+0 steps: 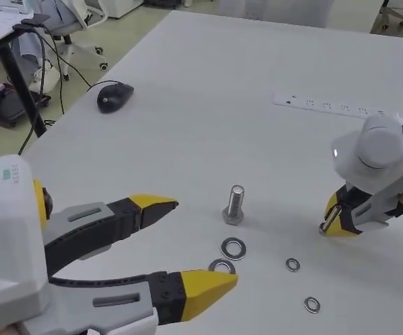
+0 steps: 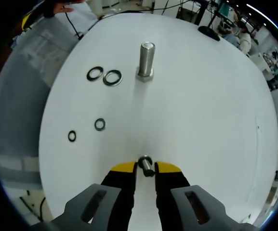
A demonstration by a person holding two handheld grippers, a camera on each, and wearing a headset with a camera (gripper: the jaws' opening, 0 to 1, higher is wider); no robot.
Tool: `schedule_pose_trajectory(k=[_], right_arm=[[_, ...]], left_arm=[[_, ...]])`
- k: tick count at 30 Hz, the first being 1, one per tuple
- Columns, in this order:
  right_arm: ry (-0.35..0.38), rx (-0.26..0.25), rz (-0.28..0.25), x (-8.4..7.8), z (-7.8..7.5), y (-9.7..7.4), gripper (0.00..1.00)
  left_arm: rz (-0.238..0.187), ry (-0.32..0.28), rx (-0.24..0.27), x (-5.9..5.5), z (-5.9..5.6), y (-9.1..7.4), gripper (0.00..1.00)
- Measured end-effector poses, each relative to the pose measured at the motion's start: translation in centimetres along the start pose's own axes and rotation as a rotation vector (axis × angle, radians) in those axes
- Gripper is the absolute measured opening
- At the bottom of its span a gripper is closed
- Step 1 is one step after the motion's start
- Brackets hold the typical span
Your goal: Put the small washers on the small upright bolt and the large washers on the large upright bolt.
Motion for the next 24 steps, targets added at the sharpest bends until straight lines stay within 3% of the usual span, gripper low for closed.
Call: schedule_pose_trajectory(k=[13, 24], right_arm=[[0.016, -0.022, 0.006, -1.1, 1.3, -2.4, 0.16], [0.002, 0.026, -0.02, -0.8, 4.8, -3.8, 0.16]], left_arm=[[-0.008, 0.022, -0.012, 0.5, -0.4, -0.1, 0.6], [-0.015, 0.049, -0.025, 1.2, -1.4, -0.5, 0.6]])
Point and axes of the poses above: the centre of the closed fingertips' face, and the gripper's own axes: y roughly forward along the fingers, z roughly to its left, x roughly out of its top, the point moved 9 cm from there along -y, roughly backward along the fingers, and after that the axes turned 7 degrees about y, right-handed, at the moved point
